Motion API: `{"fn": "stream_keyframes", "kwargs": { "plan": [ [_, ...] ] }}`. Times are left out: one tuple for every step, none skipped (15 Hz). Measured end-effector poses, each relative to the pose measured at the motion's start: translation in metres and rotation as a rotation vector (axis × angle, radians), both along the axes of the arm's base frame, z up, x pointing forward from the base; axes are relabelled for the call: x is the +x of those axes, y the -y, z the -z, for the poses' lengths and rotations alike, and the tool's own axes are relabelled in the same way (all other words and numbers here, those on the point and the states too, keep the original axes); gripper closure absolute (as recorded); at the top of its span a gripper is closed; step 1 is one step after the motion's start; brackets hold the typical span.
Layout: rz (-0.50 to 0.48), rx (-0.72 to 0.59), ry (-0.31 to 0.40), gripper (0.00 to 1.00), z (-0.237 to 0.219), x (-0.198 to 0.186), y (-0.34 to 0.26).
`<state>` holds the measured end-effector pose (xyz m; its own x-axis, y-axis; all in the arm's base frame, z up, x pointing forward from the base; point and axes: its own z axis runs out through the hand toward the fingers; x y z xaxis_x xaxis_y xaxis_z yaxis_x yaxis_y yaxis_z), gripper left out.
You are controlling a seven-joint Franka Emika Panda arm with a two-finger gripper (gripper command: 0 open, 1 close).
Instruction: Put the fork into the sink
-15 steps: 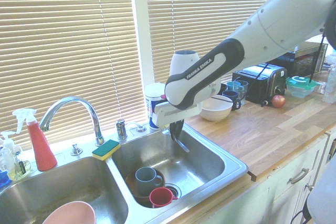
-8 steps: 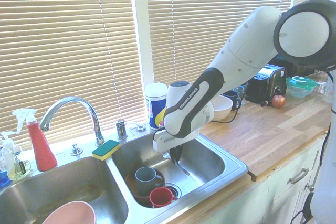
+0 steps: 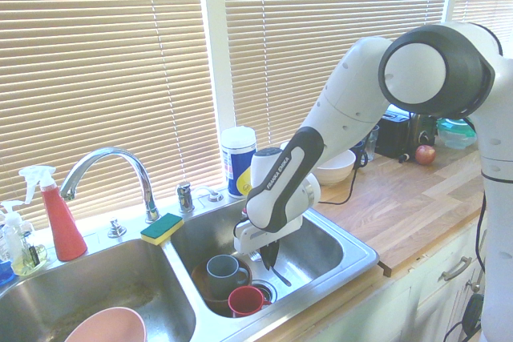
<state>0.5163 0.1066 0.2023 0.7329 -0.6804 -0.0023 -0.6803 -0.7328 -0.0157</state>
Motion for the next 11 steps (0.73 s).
{"fn": "stream_keyframes", "kwargs": {
  "plan": [
    [0.002,-0.001,-0.002,0.00,0.005,0.001,0.001],
    [0.004,-0.001,-0.001,0.00,0.009,0.002,0.002],
    [0.007,-0.002,-0.004,0.00,0.013,0.004,0.003],
    [0.007,-0.002,-0.004,0.00,0.015,0.005,0.003],
    [0.005,-0.002,-0.001,0.00,0.015,0.008,0.001],
    [0.002,-0.001,0.004,0.00,0.015,0.010,-0.001],
    [-0.001,-0.001,0.010,0.00,0.012,0.013,-0.003],
    [-0.003,-0.001,0.017,0.00,0.008,0.017,-0.005],
    [-0.006,-0.004,0.021,0.00,-0.002,0.022,-0.006],
    [-0.012,-0.010,0.019,0.00,-0.020,0.027,-0.008],
    [-0.019,-0.015,0.021,0.00,-0.045,0.031,-0.011]
  ]
}}
